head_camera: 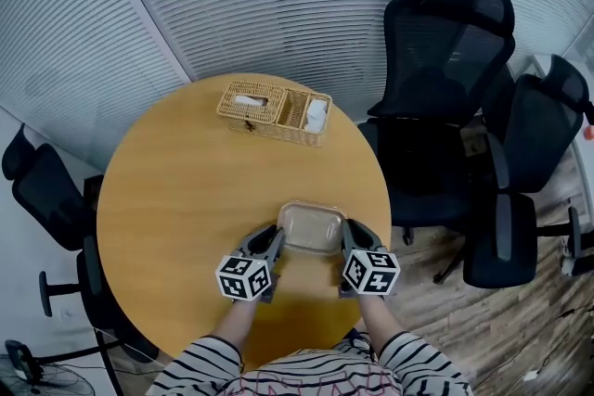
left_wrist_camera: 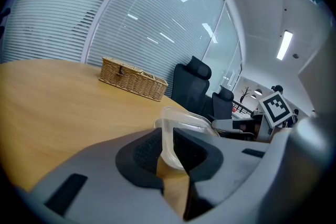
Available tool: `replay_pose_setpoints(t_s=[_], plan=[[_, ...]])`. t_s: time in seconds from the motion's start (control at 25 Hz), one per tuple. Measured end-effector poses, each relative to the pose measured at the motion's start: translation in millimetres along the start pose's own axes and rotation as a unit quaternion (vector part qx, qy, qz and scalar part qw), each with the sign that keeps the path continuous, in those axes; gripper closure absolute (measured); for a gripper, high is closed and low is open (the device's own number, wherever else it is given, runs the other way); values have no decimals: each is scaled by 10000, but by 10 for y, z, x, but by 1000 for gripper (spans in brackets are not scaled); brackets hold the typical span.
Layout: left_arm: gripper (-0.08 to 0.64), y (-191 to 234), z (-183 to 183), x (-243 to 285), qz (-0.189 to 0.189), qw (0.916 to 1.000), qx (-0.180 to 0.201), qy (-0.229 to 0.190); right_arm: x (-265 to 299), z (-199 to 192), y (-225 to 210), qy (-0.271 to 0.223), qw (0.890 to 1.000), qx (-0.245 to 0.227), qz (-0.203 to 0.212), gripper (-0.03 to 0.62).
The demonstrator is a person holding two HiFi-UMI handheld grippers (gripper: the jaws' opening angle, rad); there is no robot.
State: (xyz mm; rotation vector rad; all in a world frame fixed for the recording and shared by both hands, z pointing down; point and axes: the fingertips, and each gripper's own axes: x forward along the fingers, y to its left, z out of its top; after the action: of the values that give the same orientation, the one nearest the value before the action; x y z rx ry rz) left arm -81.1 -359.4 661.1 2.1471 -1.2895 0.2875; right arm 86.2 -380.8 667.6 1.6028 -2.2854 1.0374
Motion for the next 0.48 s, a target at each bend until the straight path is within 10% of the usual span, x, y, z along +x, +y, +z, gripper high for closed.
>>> replay_pose_setpoints(t_s=[0.48], plan=[[520,-190,217,-310,58,9993,15,-379,-348,182,164,-277,9996,37,84,551]])
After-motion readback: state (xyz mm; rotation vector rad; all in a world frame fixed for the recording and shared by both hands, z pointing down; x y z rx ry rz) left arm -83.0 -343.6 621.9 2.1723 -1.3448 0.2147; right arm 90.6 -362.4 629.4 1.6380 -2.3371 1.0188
